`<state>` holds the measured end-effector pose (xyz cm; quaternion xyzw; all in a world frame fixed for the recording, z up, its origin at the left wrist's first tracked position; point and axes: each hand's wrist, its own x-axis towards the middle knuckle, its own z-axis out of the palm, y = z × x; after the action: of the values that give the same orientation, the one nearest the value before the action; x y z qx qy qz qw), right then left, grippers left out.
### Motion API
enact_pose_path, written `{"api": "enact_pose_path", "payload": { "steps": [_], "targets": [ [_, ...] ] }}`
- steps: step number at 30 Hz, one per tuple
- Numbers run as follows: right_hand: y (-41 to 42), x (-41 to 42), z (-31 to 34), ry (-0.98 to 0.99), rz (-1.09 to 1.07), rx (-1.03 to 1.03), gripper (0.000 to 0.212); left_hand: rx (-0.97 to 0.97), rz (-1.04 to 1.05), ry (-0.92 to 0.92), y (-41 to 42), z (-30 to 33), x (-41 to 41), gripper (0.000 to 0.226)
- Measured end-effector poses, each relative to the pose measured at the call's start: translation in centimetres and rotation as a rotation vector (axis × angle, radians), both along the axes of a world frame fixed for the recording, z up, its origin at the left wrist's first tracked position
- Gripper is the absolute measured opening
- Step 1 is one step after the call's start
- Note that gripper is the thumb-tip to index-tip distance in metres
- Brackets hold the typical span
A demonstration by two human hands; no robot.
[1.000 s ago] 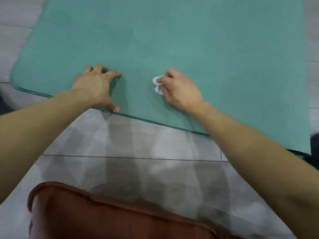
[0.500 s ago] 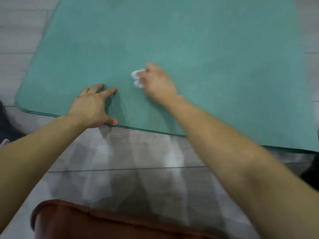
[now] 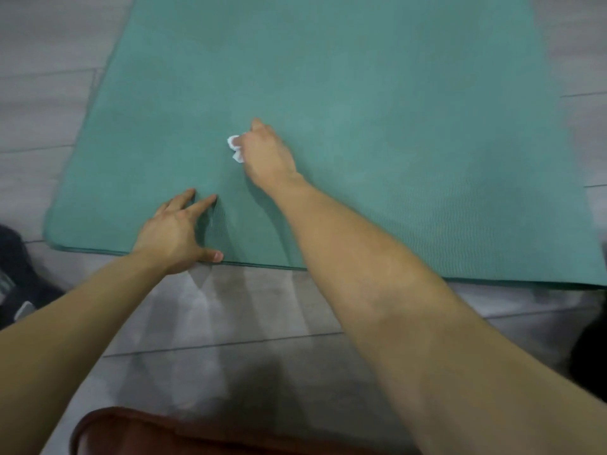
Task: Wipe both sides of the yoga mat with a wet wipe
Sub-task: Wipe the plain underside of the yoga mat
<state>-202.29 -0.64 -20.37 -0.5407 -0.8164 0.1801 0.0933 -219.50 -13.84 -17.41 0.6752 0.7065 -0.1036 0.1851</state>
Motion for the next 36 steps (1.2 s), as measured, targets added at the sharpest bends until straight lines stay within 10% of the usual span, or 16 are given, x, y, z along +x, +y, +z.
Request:
{"api": "enact_pose_path", "payload": {
  "steps": [7, 10, 18, 25, 28, 32, 36],
  "targets": [
    [0.3, 29.3, 0.2, -0.059, -0.721, 0.015, 0.027, -0.004, -0.004, 0.025, 0.4, -0.8, -0.3, 0.132],
    [-2.7, 28.3, -0.7, 0.08, -0.898, 0.042, 0.022, -0.024, 0.005, 0.02, 0.5, -0.9, -0.2, 0.132],
    [-13.7, 6.1, -1.4, 0.111, 0.125, 0.052, 0.026, -0.059, 0.052, 0.018, 1.7, -1.8, -0.3, 0.136],
    [-8.8, 32.7, -0.5, -0.132, -0.681, 0.174, 0.023, 0.017, -0.045, 0.022, -0.5, -1.9, 1.0, 0.099],
    [-10.1, 30.4, -0.9, -0.084, -0.817, 0.13, 0.026, 0.08, -0.107, 0.06, -1.2, -2.0, 2.0, 0.085],
    [-14.8, 13.5, -1.7, 0.232, -0.497, -0.013, 0.021, 0.053, -0.139, 0.118, -1.6, -1.8, 3.0, 0.083],
    [-18.5, 6.9, -0.8, 0.131, 0.03, -0.012, 0.022, -0.038, -0.161, 0.187, -1.2, -1.0, 3.7, 0.077]
  ]
}}
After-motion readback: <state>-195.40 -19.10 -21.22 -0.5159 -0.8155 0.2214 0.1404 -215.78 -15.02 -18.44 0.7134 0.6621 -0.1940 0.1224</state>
